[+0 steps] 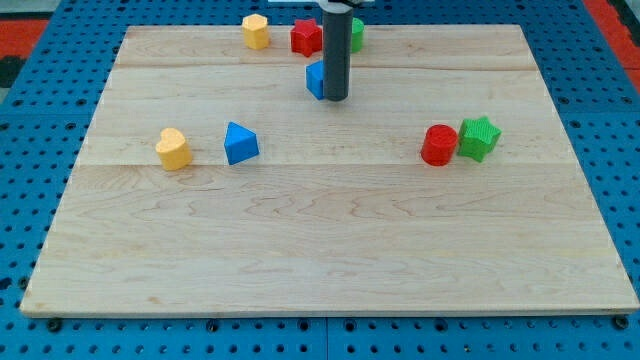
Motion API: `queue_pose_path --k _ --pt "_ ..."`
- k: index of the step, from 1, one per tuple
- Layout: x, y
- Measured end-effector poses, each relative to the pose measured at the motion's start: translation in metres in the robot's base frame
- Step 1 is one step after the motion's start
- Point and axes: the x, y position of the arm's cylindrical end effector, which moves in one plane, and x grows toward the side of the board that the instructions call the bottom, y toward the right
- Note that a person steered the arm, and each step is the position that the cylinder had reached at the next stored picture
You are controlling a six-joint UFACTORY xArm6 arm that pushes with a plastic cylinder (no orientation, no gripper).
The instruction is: Point at the blue cube
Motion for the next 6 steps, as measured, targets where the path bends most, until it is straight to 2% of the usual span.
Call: queue_pose_path --k 2,3,4,5,6 --pt "-0.001 -0.066" --pt "0.051 -0.051" --pt "0.058 0.012" --pt "-0.014 0.051" --pt "-0.038 0.021"
